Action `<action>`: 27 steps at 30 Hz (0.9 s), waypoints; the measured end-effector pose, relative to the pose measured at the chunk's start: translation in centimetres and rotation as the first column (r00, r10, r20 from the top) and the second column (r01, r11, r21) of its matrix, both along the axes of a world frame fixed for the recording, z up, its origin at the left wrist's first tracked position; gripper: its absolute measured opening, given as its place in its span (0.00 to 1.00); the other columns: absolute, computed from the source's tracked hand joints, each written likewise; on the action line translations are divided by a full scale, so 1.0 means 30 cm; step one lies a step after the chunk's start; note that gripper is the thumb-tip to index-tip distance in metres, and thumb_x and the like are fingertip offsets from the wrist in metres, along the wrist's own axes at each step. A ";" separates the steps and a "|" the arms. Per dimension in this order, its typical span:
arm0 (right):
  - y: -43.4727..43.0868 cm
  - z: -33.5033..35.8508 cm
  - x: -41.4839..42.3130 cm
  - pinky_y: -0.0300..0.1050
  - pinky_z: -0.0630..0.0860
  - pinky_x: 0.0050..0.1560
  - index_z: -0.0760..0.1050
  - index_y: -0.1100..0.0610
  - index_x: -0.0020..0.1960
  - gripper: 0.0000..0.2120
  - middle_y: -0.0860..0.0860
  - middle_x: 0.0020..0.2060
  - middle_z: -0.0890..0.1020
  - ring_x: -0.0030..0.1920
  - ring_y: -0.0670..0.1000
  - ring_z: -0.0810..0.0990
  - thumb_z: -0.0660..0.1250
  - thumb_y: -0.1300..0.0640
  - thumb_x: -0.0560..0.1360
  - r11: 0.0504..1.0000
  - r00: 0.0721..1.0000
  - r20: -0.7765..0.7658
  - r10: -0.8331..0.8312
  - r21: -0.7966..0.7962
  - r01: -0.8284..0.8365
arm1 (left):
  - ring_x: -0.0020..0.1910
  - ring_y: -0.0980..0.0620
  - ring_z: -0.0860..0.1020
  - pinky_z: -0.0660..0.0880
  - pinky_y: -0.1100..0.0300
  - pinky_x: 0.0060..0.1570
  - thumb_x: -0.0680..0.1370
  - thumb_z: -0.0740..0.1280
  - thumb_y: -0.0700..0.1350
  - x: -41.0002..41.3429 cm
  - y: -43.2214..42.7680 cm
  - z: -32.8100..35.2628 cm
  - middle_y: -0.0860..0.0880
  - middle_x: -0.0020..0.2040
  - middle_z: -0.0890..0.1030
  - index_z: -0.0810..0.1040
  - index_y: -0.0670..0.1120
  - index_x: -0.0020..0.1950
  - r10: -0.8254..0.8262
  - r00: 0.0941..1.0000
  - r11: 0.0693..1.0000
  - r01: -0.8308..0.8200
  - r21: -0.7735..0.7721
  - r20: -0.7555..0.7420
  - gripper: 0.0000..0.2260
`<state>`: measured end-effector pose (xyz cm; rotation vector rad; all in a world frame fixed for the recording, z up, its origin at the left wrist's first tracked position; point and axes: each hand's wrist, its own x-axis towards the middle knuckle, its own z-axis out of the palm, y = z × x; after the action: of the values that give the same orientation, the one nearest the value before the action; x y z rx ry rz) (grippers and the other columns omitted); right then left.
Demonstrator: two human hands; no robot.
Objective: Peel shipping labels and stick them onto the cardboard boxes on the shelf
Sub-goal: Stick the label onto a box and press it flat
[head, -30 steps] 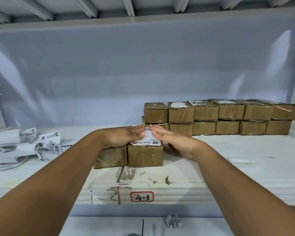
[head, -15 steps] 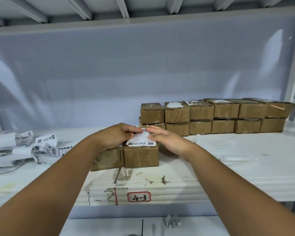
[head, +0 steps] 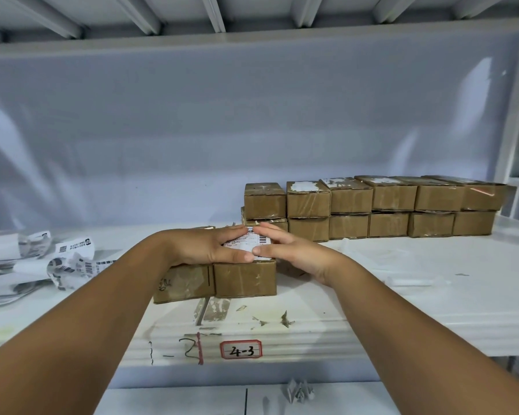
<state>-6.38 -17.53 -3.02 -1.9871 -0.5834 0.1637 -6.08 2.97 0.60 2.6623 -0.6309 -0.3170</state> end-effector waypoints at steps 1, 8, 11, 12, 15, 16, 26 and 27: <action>-0.002 -0.001 0.003 0.44 0.52 0.74 0.60 0.45 0.74 0.31 0.37 0.75 0.53 0.74 0.42 0.54 0.67 0.48 0.74 1.000 1.000 -0.007 0.012 0.002 -0.012 | 0.74 0.60 0.51 0.48 0.61 0.71 0.63 0.62 0.73 -0.006 -0.002 0.003 0.62 0.76 0.51 0.51 0.60 0.76 -0.010 1.000 1.000 0.010 -0.010 -0.018 0.45; -0.012 -0.013 0.033 0.41 0.57 0.71 0.55 0.47 0.76 0.42 0.35 0.75 0.49 0.74 0.43 0.53 0.72 0.47 0.68 0.992 0.989 -0.118 0.091 0.099 -0.080 | 0.67 0.69 0.62 0.57 0.74 0.62 0.69 0.69 0.62 -0.011 0.029 0.013 0.64 0.72 0.60 0.62 0.58 0.72 -0.109 0.987 0.972 0.081 -0.219 -0.118 0.34; -0.013 -0.010 0.037 0.48 0.52 0.75 0.57 0.48 0.76 0.47 0.35 0.75 0.50 0.75 0.44 0.53 0.77 0.48 0.62 0.987 0.980 -0.155 0.122 0.120 -0.104 | 0.60 0.73 0.69 0.66 0.78 0.53 0.57 0.75 0.67 -0.022 0.057 0.019 0.69 0.65 0.68 0.68 0.61 0.65 -0.189 0.969 0.932 0.127 -0.340 -0.157 0.39; -0.014 -0.011 0.039 0.49 0.51 0.76 0.58 0.48 0.76 0.46 0.35 0.75 0.50 0.75 0.44 0.53 0.75 0.49 0.62 0.986 0.979 -0.158 0.127 0.126 -0.108 | 0.61 0.71 0.70 0.66 0.77 0.53 0.57 0.76 0.66 -0.016 0.066 0.016 0.68 0.65 0.69 0.68 0.61 0.66 -0.214 0.963 0.922 0.143 -0.360 -0.163 0.39; -0.017 -0.010 0.040 0.48 0.52 0.76 0.58 0.49 0.76 0.45 0.35 0.75 0.51 0.75 0.43 0.54 0.71 0.53 0.62 0.982 0.977 -0.162 0.138 0.149 -0.114 | 0.67 0.63 0.68 0.67 0.70 0.61 0.62 0.78 0.57 -0.005 0.085 0.014 0.62 0.69 0.70 0.68 0.58 0.68 -0.278 0.943 0.886 0.177 -0.429 -0.185 0.37; -0.019 -0.010 0.040 0.48 0.52 0.76 0.58 0.49 0.76 0.44 0.35 0.75 0.51 0.74 0.43 0.54 0.71 0.53 0.62 0.982 0.977 -0.160 0.139 0.151 -0.115 | 0.69 0.61 0.67 0.67 0.66 0.64 0.65 0.77 0.51 -0.004 0.089 0.014 0.59 0.70 0.70 0.68 0.56 0.69 -0.300 0.936 0.871 0.190 -0.453 -0.185 0.35; 0.003 -0.015 0.023 0.47 0.56 0.74 0.69 0.42 0.68 0.34 0.38 0.72 0.59 0.71 0.44 0.61 0.75 0.46 0.63 0.991 0.995 -0.072 0.065 0.125 -0.056 | 0.61 0.49 0.77 0.70 0.53 0.63 0.58 0.76 0.64 -0.038 0.062 0.009 0.50 0.61 0.79 0.77 0.56 0.61 -0.098 0.988 0.782 0.001 -0.623 -0.120 0.33; 0.004 -0.014 0.021 0.47 0.56 0.74 0.70 0.41 0.66 0.33 0.37 0.71 0.60 0.71 0.44 0.61 0.75 0.46 0.64 0.991 0.995 -0.066 0.071 0.117 -0.063 | 0.59 0.49 0.78 0.72 0.52 0.62 0.61 0.74 0.64 -0.042 0.054 0.010 0.50 0.59 0.80 0.77 0.57 0.60 -0.055 0.994 0.801 -0.013 -0.599 -0.094 0.30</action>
<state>-5.76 -17.43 -3.43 -1.8439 -0.6016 0.2353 -7.32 4.58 0.90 2.0130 -0.6036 -0.2160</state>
